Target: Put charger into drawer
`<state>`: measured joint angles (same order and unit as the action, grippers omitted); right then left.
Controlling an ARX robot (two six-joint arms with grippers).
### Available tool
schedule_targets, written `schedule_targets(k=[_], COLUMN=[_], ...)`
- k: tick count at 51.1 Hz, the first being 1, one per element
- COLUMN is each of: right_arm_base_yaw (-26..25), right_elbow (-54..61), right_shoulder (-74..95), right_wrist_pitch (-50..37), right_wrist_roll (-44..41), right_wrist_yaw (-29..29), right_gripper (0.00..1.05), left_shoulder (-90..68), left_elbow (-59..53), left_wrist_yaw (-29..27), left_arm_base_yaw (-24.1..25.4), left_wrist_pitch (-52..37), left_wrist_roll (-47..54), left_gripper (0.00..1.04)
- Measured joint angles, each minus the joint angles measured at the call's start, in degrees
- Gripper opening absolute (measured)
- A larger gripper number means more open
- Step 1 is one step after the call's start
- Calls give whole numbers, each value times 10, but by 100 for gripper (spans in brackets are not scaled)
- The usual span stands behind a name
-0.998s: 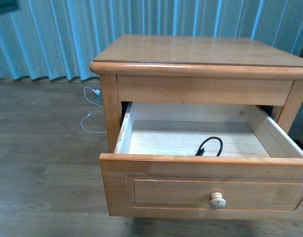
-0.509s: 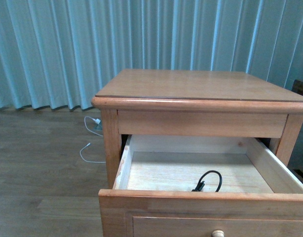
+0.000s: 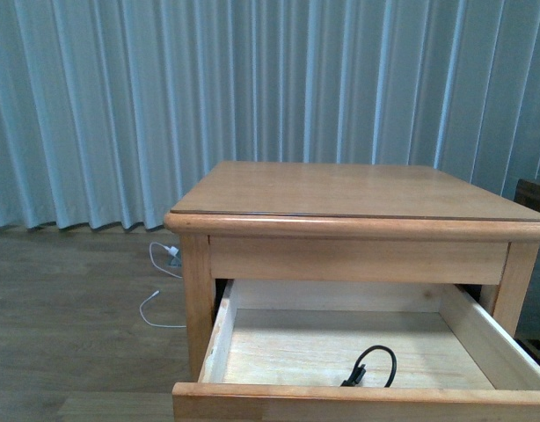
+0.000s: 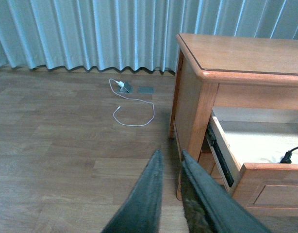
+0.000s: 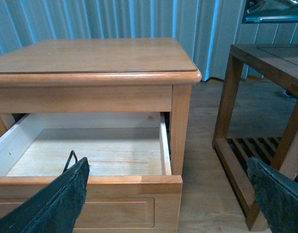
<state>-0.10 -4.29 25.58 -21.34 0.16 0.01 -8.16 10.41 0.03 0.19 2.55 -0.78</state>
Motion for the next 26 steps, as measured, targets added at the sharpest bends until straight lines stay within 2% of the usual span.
schedule_targets(k=[2,26], right_arm_base_yaw=[0,0], right_elbow=[0,0], right_shoulder=[0,0], right_wrist_pitch=[0,0], right_wrist_roll=[0,0], right_wrist_yaw=[0,0], right_gripper=[97,97], left_shoulder=[5,45], left_elbow=[-7,-64], left_wrist_yaw=[0,0], left_arm_base_yaw=[0,0], left_wrist_pitch=[-2,-17], left_wrist_roll=[0,3], left_gripper=[4,4])
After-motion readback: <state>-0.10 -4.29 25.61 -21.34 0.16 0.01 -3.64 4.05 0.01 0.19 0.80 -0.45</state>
